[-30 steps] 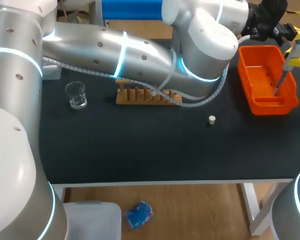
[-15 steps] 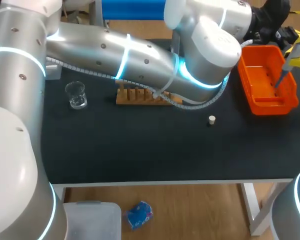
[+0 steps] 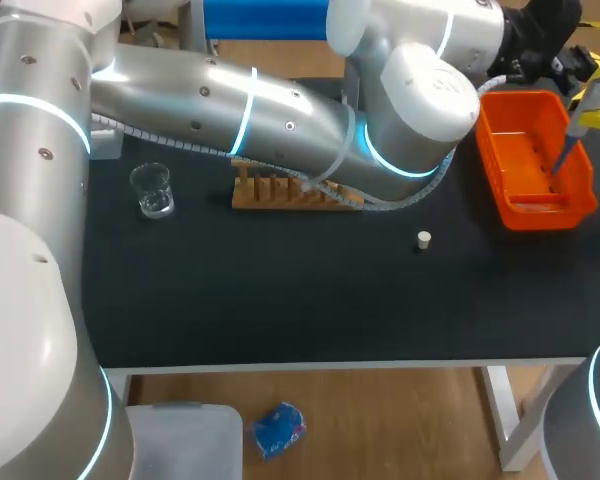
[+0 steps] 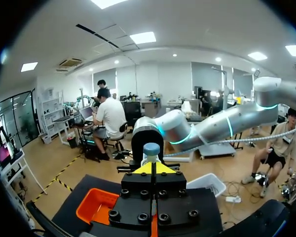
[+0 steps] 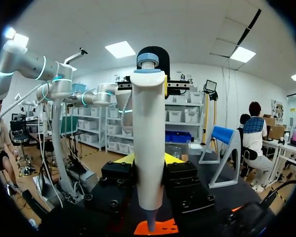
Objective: Invert the test tube, pick up the pipette, mount the tip to pipette, aspirate from beaker and dispense into the tube, eject the tip, return the pipette, and cap with the stopper.
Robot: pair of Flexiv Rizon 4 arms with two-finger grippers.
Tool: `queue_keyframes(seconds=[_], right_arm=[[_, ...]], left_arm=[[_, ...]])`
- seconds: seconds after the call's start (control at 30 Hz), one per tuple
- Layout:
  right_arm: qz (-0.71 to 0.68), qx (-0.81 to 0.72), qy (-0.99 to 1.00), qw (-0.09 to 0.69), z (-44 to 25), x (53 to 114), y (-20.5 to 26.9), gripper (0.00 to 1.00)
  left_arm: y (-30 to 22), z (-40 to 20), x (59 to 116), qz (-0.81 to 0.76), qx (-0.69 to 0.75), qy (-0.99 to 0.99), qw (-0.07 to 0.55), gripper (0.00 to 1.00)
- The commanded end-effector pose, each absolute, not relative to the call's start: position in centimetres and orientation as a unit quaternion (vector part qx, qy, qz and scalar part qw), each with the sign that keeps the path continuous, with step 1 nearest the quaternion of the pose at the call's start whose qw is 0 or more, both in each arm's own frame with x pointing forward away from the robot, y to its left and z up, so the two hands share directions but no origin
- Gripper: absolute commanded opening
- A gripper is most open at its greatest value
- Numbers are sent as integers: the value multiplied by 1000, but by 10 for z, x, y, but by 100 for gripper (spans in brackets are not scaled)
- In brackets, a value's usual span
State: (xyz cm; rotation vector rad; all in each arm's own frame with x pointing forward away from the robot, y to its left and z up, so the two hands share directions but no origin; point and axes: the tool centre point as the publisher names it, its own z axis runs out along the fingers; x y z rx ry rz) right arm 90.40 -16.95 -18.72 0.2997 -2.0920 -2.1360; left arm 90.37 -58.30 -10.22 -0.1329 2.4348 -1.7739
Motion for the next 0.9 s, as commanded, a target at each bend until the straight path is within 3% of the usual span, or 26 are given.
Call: queue_keyframes(seconds=[0.03, 0.17, 0.2, 0.23, 0.27, 0.3, 0.9], right_arm=[[-708, 101, -696, 70, -184, 905, -171, 0], [-708, 101, -696, 70, -184, 905, -171, 0], [-708, 101, -696, 70, -184, 905, -171, 0], [-708, 101, -696, 70, -184, 905, -171, 0], [-708, 101, -696, 70, -184, 905, -171, 0], [-708, 101, -696, 70, -184, 905, -171, 0], [-708, 101, -696, 70, -184, 905, -171, 0]], left_arm=[[-576, -100, 904, -631, -39, 772, 66, 0], [-573, -89, 905, -624, -37, 778, 66, 0], [-573, -86, 905, -623, -37, 779, 66, 7], [-572, -84, 906, -621, -36, 780, 67, 38], [-571, -82, 906, -620, -36, 781, 69, 80], [-569, -80, 906, -619, -37, 781, 70, 100], [-553, -100, 898, -626, -58, 775, 61, 100]])
